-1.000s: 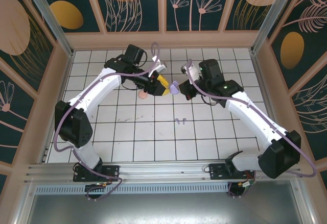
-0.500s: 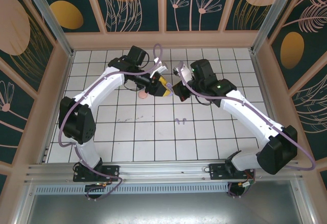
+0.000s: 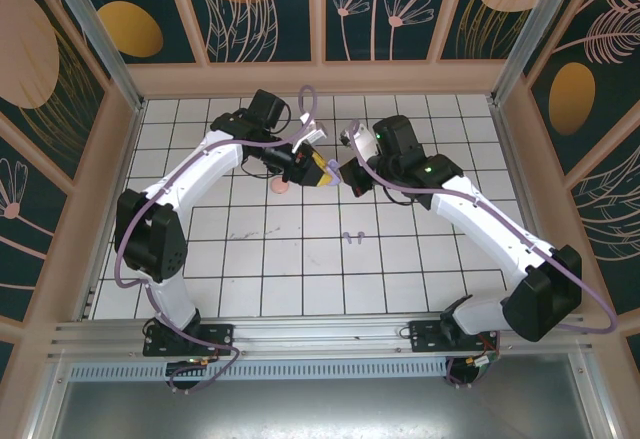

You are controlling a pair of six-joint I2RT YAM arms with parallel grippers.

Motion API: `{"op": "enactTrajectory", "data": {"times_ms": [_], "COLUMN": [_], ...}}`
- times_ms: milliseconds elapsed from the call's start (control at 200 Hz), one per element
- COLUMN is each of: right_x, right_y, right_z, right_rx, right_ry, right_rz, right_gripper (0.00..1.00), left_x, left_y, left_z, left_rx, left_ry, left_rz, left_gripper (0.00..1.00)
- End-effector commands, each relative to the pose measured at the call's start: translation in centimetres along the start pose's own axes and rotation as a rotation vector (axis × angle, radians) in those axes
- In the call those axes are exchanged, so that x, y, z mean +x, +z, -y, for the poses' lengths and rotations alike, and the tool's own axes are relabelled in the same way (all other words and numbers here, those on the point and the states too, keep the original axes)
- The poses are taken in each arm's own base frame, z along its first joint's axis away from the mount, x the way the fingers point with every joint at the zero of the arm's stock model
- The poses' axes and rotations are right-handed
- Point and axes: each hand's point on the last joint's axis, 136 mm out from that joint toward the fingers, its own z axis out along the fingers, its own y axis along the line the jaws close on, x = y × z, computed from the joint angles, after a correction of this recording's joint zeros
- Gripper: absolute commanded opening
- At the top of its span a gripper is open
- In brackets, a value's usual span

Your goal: Insert wireless bluetooth earbuds into charging case

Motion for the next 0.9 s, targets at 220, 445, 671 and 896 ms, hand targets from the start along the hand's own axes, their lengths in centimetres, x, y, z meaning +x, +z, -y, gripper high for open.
{"op": "enactTrajectory", "data": {"times_ms": [220, 445, 671, 896], "right_x": [-3.3, -4.1, -2.2, 4.6], "right_y": [-2.1, -4.2, -7.4, -5.3], "right_z": [0.0, 1.0, 0.6, 1.3], "right_rx": [0.037, 0.098, 0.101, 0.138], "right_ry": [0.012, 0.061, 0.191, 0.413], "right_rz": [0.126, 0.183, 0.209, 0.076], "right_gripper": [0.18, 0.49, 0.55, 0.55], "left_x": [-0.4, -0.8, -2.8, -4.6], "left_y": [0.3, 0.2, -2.4, -5.6], "left_z": [1.0, 0.4, -0.6, -0.3], "left_rx": [0.084, 0.034, -0.126, -0.324], "left_ry": [0.035, 0.051, 0.08, 0.142], "left_rz": [0.054, 0.103, 0.269, 0.46], "left_gripper": [0.07, 0.0, 0.0, 0.0]}}
